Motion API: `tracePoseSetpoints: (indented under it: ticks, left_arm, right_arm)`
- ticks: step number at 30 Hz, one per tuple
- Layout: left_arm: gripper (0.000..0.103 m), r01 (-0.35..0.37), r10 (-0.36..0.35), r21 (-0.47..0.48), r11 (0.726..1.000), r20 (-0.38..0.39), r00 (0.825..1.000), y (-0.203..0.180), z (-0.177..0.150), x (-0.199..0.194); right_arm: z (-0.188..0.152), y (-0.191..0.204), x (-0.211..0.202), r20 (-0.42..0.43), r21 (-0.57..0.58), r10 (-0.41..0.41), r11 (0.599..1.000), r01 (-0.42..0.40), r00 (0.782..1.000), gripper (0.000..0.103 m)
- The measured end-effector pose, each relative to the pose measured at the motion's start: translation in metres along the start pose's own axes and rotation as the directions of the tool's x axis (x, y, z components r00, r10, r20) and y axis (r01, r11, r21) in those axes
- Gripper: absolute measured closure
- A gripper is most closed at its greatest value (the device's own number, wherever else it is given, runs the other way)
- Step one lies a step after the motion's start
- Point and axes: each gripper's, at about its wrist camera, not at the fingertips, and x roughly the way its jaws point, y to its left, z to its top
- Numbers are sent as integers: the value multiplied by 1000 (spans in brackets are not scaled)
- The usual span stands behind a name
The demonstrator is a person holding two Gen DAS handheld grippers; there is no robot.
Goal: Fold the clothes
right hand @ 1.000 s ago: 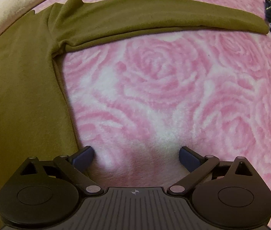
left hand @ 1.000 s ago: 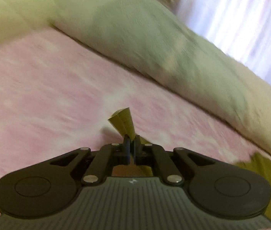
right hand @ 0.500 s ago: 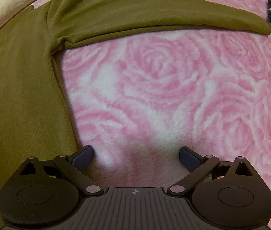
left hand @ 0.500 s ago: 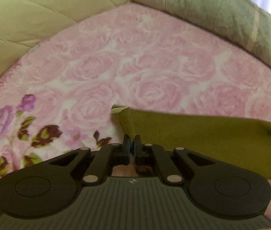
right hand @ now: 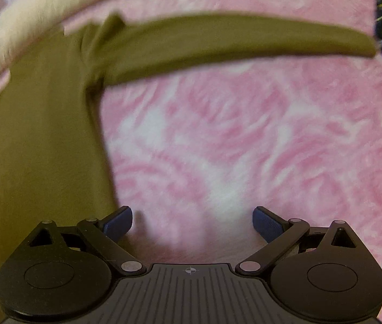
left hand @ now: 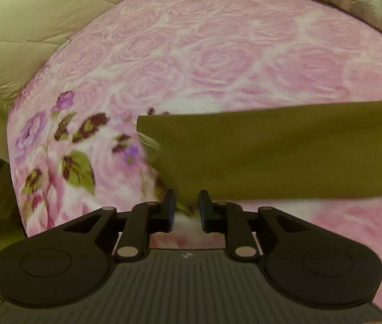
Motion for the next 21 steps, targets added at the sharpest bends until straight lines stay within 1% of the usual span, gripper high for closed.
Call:
tracePoseSetpoints:
  ticks: [2, 4, 6, 7, 8, 9, 11, 13, 14, 15, 16, 17, 18, 19, 20, 21]
  left_arm:
    - [87, 57, -57, 3, 998, 3, 998, -11, -11, -17]
    - [87, 127, -127, 6, 992, 4, 992, -28, -26, -34]
    - [87, 189, -189, 5, 982, -5, 982, -47, -40, -48]
    - [87, 218, -218, 5, 976, -15, 976, -57, -47, -53]
    - [87, 241, -241, 8, 970, -26, 970, -67, -53, -57]
    - [87, 258, -258, 13, 966, -33, 966, -76, -58, -60]
    - [87, 287, -285, 27, 958, -45, 957, -96, -66, -67]
    - [87, 308, -305, 39, 951, -54, 951, -113, -72, -71]
    - [87, 313, -311, 44, 949, -56, 949, -120, -73, -73]
    - [87, 314, -312, 48, 948, -57, 948, -126, -74, -76]
    - [87, 316, -313, 52, 947, -57, 948, -132, -75, -78]
    - [87, 315, -312, 55, 948, -57, 948, -138, -75, -81]
    - [87, 313, -310, 55, 948, -55, 949, -142, -74, -82]
    - [86, 312, -310, 54, 948, -54, 949, -146, -73, -84]
    - [86, 312, -309, 53, 949, -53, 950, -150, -73, -85]
    - [86, 311, -309, 52, 949, -52, 950, -155, -72, -86]
  right_arm:
    - [5, -16, -17, 85, 77, 21, 997, -28, 996, 4]
    - [19, -51, -29, 154, 179, 31, 982, -59, 988, 5]
    - [38, -90, -37, 213, 288, 33, 953, -95, 976, 22]
    - [46, -112, -39, 235, 347, 30, 931, -113, 972, 41]
    - [54, -133, -41, 254, 405, 26, 905, -131, 967, 46]
    - [60, -151, -38, 274, 457, 22, 877, -150, 962, 46]
    - [69, -185, -34, 318, 542, 22, 816, -201, 948, 46]
    - [78, -207, -30, 358, 592, 41, 762, -261, 933, 47]
    - [82, -215, -27, 376, 610, 51, 738, -288, 925, 61]
    - [86, -223, -24, 393, 626, 60, 713, -315, 917, 69]
    - [89, -229, -20, 397, 643, 73, 689, -334, 915, 73]
    - [93, -234, -16, 393, 661, 83, 667, -344, 916, 73]
    - [99, -236, -10, 386, 678, 82, 650, -343, 919, 73]
    - [104, -237, -5, 389, 683, 81, 643, -347, 917, 73]
    - [111, -236, 0, 401, 682, 86, 637, -360, 912, 73]
    - [119, -233, 6, 408, 676, 85, 641, -364, 909, 73]
